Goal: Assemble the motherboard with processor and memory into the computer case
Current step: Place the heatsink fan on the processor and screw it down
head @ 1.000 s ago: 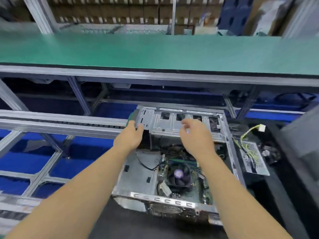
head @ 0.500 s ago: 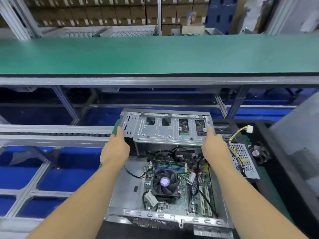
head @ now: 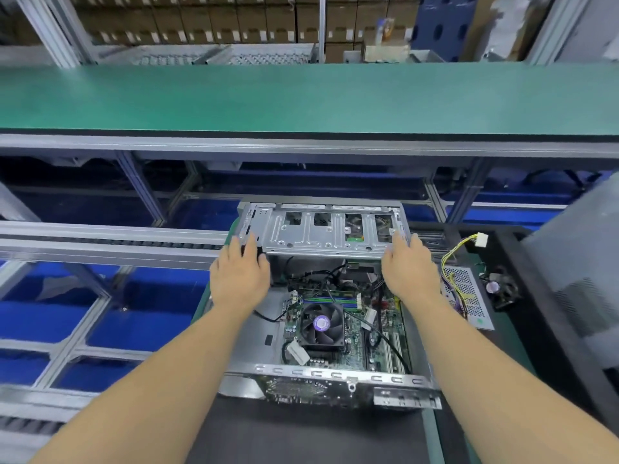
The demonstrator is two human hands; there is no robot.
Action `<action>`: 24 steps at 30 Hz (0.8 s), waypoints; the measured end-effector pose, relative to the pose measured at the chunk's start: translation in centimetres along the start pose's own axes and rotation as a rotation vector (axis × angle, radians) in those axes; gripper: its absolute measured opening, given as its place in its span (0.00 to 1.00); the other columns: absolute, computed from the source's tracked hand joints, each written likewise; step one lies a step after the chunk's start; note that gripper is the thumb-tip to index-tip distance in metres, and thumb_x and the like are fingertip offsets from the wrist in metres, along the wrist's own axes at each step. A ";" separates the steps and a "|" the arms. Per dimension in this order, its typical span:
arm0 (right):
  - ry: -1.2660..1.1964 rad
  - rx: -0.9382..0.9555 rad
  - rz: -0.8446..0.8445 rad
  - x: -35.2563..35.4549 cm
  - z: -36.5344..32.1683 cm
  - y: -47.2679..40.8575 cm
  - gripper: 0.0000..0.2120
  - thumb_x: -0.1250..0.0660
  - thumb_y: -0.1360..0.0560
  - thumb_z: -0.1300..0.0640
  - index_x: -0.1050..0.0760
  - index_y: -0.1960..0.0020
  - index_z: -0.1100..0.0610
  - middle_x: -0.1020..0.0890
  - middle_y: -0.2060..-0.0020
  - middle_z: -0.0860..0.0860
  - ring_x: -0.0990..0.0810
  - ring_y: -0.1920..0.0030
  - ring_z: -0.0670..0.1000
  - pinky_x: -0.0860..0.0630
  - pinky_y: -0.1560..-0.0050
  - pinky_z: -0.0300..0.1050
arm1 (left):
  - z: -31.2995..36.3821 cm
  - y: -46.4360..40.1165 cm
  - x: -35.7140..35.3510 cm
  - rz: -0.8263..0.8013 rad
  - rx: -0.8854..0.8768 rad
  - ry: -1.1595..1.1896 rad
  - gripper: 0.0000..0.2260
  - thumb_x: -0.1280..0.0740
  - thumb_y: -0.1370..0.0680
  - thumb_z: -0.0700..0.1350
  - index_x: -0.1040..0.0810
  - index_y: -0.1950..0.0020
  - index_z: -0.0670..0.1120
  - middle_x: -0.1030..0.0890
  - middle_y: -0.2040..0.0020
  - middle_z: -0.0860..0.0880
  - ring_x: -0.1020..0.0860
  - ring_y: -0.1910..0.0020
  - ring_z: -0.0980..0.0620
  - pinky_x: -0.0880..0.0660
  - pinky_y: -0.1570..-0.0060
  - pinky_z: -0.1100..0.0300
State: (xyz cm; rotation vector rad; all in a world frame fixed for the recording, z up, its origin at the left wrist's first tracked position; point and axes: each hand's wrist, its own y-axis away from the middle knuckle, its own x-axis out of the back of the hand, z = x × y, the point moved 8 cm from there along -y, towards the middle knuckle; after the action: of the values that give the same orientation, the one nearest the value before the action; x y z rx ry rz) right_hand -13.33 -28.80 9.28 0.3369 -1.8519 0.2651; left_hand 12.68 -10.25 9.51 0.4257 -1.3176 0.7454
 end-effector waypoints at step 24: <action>-0.102 0.223 0.197 -2.3 -15.6 19.2 0.15 0.44 0.16 0.49 0.22 0.41 0.55 0.20 0.47 0.54 0.24 0.42 0.58 0.28 0.40 0.58 | -7.3 12.0 2.9 0.079 -0.253 0.391 0.19 0.47 0.16 0.51 0.33 0.26 0.47 0.29 0.32 0.50 0.31 0.34 0.48 0.30 0.37 0.52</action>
State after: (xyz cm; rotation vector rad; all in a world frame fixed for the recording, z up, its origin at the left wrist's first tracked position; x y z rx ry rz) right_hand -5.78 -5.22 11.46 0.3252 -1.9628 0.6019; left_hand 9.67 3.71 9.16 0.0202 -1.0446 0.6753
